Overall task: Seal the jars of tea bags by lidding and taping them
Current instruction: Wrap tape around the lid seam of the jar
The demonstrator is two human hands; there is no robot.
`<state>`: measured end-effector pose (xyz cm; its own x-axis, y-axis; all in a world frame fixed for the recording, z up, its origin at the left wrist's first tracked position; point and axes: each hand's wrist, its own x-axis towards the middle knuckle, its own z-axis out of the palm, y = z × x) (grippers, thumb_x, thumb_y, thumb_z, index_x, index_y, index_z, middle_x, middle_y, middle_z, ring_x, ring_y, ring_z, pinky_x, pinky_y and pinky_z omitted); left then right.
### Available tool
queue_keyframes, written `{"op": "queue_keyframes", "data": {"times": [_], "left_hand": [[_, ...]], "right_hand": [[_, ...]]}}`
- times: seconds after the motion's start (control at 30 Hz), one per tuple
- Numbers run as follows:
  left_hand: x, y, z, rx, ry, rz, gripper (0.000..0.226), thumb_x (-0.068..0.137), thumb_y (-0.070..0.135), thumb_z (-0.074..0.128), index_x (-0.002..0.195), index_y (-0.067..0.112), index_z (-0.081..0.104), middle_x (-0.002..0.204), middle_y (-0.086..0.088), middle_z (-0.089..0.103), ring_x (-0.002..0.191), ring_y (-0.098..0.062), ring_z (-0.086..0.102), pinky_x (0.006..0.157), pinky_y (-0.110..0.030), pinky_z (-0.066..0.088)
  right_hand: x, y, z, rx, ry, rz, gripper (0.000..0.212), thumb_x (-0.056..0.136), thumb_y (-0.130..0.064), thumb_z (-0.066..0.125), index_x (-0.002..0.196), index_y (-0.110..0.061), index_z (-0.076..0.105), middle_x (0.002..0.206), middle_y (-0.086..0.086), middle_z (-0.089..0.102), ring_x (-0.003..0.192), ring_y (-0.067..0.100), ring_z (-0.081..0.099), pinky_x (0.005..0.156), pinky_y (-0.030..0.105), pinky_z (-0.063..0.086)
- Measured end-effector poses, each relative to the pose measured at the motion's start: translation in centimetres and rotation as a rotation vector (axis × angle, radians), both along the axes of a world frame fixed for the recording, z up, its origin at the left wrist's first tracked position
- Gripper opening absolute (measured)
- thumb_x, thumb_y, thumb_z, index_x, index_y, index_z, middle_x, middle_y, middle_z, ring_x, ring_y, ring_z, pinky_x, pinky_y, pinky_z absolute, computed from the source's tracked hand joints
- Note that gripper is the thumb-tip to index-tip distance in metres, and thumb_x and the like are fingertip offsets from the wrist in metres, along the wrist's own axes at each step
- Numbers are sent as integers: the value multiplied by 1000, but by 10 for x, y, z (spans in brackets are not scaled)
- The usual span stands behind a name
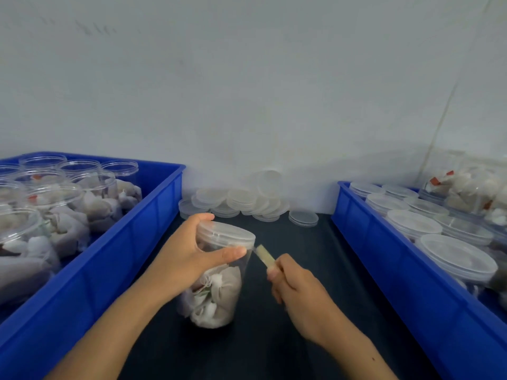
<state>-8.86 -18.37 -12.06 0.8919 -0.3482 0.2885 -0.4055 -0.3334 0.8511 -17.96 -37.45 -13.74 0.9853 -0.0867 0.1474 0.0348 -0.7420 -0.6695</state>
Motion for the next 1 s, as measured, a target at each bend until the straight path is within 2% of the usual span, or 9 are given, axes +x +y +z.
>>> {"op": "queue_keyframes", "data": {"times": [0.07,0.17,0.23,0.33,0.4,0.53,0.7,0.8,1.0], "left_hand": [[-2,0,6,105,-11,-40,120,46,73,74,149,30,28,134,21,44,118,1,45,96,-21,37],[-7,-8,10,163,-54,-83,124,46,71,75,151,33,20,140,20,41,126,-3,42,107,-28,36],[-9,-15,9,148,-80,-96,124,39,75,69,147,40,18,135,22,42,125,-5,44,106,-30,37],[-8,-23,5,40,-74,-53,134,29,79,76,143,47,12,125,23,49,115,-3,49,100,-28,38],[-5,-26,2,5,-59,-12,127,27,78,77,137,44,24,120,21,54,111,-4,52,99,-31,43],[-1,-31,5,83,-46,-27,99,32,78,74,118,41,42,110,19,57,100,-1,57,90,-31,52],[-4,-44,5,194,-80,20,104,34,83,65,125,38,42,108,18,58,102,-6,57,91,-33,50],[-9,-50,3,205,-119,88,102,36,85,61,123,36,43,103,17,59,97,-6,58,87,-31,50],[-28,-61,0,251,-199,275,100,42,80,61,128,32,38,96,19,47,89,-9,47,77,-27,36]], "right_hand": [[0,-1,-1,136,28,55,28,103,-36,35,91,-12,44,74,2,65,65,13,58,72,43,52],[1,-4,-1,307,93,105,23,104,-30,36,89,-12,38,73,3,70,60,13,61,62,28,46],[1,-3,-1,342,124,104,22,103,-29,38,88,-13,37,71,2,69,56,12,57,58,23,42],[0,-2,-2,367,128,52,20,99,-28,42,84,-15,38,60,-4,59,53,7,47,56,22,37],[1,-3,-2,422,99,4,19,97,-26,46,81,-15,44,61,-8,48,55,6,42,58,25,34],[0,-6,-2,340,44,-31,31,99,-32,44,85,-7,55,63,-11,45,60,8,39,61,31,34],[-2,-8,-4,190,-2,-128,34,100,-48,37,77,-26,50,67,-10,48,61,4,43,61,27,39],[2,-7,-4,124,4,-219,38,101,-46,36,82,-17,52,71,-6,50,64,8,45,61,28,38],[2,-4,0,61,50,-296,37,100,-45,32,74,-23,46,71,-8,49,62,8,44,58,25,33]]}}
